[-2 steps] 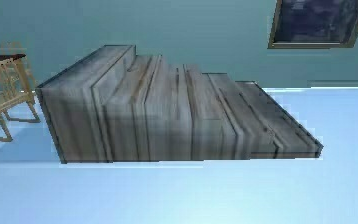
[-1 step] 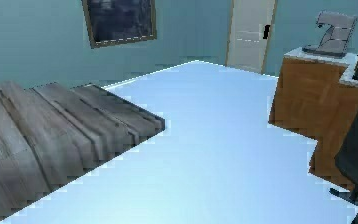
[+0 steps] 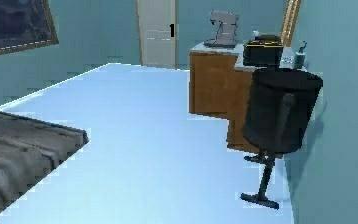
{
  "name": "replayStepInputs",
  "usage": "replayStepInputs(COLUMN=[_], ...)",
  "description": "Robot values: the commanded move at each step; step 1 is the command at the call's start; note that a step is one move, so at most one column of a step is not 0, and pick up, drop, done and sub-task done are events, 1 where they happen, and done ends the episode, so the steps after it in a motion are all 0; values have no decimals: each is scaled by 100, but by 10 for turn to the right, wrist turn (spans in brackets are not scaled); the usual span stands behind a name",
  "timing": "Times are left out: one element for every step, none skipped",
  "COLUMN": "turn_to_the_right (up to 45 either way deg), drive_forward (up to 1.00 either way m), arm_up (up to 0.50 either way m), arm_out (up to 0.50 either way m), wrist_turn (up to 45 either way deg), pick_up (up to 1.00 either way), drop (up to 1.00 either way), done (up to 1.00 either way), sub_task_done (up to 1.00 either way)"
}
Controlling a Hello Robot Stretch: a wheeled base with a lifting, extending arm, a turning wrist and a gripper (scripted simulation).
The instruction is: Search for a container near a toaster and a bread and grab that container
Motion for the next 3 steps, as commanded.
replayStepInputs(turn_to_the_right=[0, 0, 60], drive_forward=[100, 100, 0], arm_up=[0, 0, 0], arm_out=[0, 0, 0], wrist_turn=[0, 0, 0], pick_up=[0, 0, 0], drop=[0, 0, 0], done=[0, 0, 0], sub_task_done=[0, 0, 0])
